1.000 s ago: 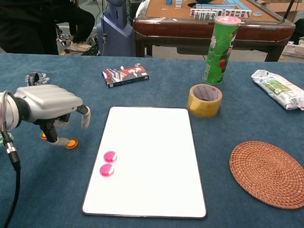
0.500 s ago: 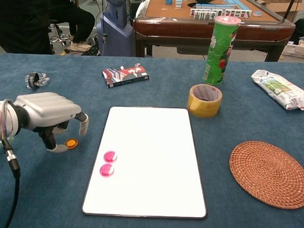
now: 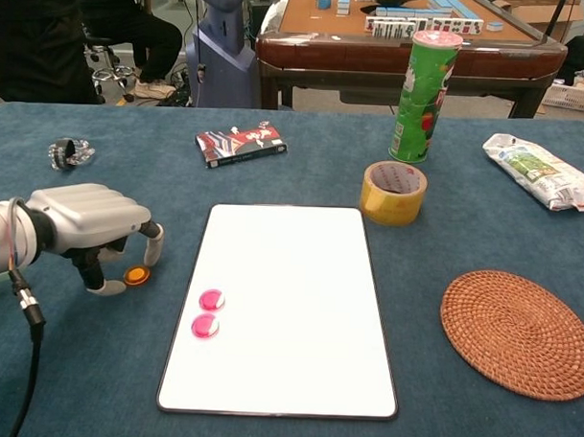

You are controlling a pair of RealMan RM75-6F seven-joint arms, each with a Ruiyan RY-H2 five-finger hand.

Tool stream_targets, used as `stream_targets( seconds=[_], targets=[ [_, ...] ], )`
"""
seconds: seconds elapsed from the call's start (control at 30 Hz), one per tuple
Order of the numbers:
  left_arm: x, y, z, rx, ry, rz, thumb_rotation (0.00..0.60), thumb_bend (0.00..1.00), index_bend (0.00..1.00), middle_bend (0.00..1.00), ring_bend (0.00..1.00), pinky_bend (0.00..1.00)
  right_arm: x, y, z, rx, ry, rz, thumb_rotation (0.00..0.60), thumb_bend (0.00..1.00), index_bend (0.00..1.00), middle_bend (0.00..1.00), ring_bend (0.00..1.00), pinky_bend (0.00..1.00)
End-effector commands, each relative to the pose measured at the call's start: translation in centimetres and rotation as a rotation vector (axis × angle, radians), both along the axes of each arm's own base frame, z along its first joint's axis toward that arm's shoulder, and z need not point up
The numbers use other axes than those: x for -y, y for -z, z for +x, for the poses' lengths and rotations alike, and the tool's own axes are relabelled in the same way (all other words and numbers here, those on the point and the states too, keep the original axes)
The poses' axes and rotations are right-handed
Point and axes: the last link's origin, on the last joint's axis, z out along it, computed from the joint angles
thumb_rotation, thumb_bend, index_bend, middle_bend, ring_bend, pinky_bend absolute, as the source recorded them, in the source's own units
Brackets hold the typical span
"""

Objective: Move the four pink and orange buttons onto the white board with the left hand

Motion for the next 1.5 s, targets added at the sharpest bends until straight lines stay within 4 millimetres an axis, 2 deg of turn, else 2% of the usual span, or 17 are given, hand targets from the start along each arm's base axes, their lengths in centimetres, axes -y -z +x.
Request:
stream_targets(
  seconds=[0.03, 0.53, 1.1, 1.27, 1.5],
  targets=[
    [0.0, 0.1, -0.1, 0.003, -0.002, -0.001, 0.600, 0.32, 0.49, 1.00, 1.00, 1.00, 0.0, 0.0, 0.0, 0.001, 0.001, -0.001, 0.600, 0.01, 0.40, 0.26, 0.24, 0.32],
    [0.0, 0.5, -0.3, 0.007, -0.001, -0.004, 0.600, 0.32, 0.57, 1.00, 1.00, 1.00, 0.0, -0.1, 0.0, 0.001, 0.001, -0.002, 0.600, 0.01, 0.40, 0.26, 0.24, 0.32],
    [0.1, 0.3, 0.1, 0.030, 0.009, 0.003, 0.600, 0.36, 0.60, 1.00, 1.00, 1.00, 0.0, -0.1, 0.0, 0.001, 0.001, -0.003, 0.600, 0.01, 0.40, 0.26, 0.24, 0.32],
    [0.0, 0.1, 1.5, 0.055, 0.037, 0.006, 0.600, 0.36, 0.61, 1.00, 1.00, 1.00, 0.0, 0.0, 0.0, 0.001, 0.001, -0.002, 0.600, 0.01, 0.40, 0.26, 0.24, 0.32],
    [-0.1, 0.3, 5.3, 0.102, 0.093, 0.003, 0.600, 0.36, 0.61, 1.00, 1.00, 1.00, 0.0, 0.0, 0.0, 0.001, 0.000, 0.001, 0.600, 0.01, 0.40, 0.26, 0.24, 0.32]
  ],
)
